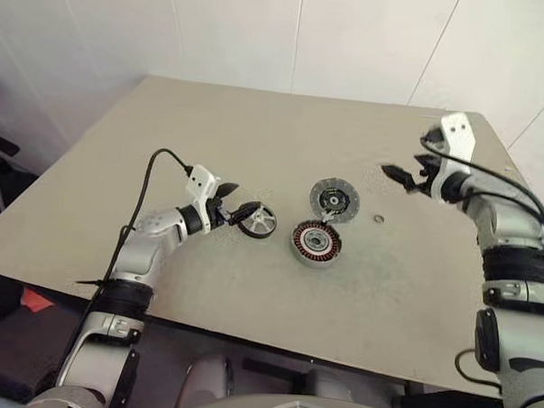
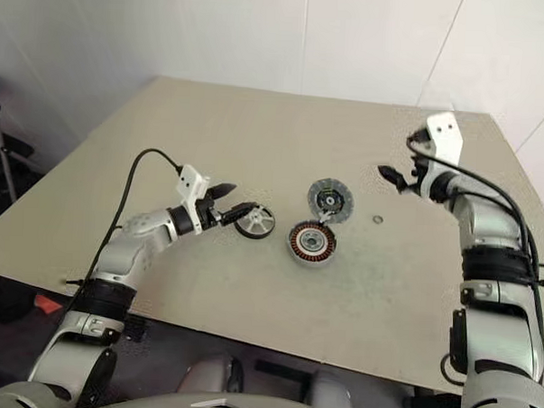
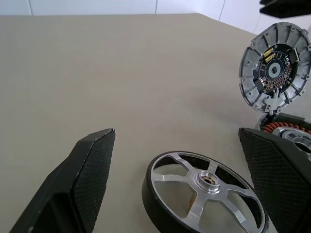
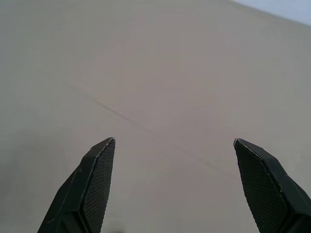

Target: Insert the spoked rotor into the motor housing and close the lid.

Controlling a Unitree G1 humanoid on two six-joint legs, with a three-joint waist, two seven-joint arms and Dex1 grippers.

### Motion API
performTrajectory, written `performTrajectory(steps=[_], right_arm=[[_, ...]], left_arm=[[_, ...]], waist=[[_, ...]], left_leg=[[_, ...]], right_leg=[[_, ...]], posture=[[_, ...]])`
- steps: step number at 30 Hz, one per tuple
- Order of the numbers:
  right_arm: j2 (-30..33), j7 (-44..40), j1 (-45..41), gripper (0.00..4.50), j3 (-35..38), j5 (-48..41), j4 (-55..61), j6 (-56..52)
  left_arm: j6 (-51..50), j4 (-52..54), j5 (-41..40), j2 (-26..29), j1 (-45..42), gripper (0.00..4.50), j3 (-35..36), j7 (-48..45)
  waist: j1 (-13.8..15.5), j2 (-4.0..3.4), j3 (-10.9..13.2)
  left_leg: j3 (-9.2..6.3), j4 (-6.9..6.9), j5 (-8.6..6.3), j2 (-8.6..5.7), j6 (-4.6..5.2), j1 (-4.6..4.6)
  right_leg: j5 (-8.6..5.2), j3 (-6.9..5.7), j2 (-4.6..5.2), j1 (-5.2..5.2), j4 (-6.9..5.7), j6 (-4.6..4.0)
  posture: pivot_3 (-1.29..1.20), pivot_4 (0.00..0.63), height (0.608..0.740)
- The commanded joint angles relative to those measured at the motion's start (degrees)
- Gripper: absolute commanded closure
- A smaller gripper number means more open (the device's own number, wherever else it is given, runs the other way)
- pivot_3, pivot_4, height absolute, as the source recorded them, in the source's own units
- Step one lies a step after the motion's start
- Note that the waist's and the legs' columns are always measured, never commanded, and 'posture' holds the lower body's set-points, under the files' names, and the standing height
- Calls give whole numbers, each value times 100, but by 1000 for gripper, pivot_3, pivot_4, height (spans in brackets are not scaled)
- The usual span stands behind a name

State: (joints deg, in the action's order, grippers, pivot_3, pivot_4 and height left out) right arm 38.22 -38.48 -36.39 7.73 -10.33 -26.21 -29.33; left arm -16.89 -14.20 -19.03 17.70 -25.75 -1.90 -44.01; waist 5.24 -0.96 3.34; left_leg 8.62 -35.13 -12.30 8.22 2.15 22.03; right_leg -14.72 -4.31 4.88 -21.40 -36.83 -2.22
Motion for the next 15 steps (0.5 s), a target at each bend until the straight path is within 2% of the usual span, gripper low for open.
performTrajectory(steps=[1, 10, 15], right_arm=[[-13, -338, 184, 85, -7, -219, 677, 117], [262, -1110, 741, 85, -210, -164, 772, 269], [263, -1030, 778, 85, -328, 92, 261, 519]], left_arm=[[93, -124, -10, 115, -240, 198, 139, -130], [101, 7, -26, 134, -67, 198, 150, -114], [49, 134, -34, 171, -1, 198, 154, -95]], waist=[[5, -1, 0], [54, -1, 0], [39, -2, 0]], left_leg=[[0, 0, 0, 3, 0, 0], [0, -8, 2, 9, 3, -10], [-2, -7, 3, 13, 3, -17]], right_leg=[[0, 0, -3, 0, 0, 0], [0, -1, -4, 18, 2, 0], [0, -2, -7, 20, 1, 0]], posture=[[0, 0, 740], [0, 0, 740], [0, 0, 740]])
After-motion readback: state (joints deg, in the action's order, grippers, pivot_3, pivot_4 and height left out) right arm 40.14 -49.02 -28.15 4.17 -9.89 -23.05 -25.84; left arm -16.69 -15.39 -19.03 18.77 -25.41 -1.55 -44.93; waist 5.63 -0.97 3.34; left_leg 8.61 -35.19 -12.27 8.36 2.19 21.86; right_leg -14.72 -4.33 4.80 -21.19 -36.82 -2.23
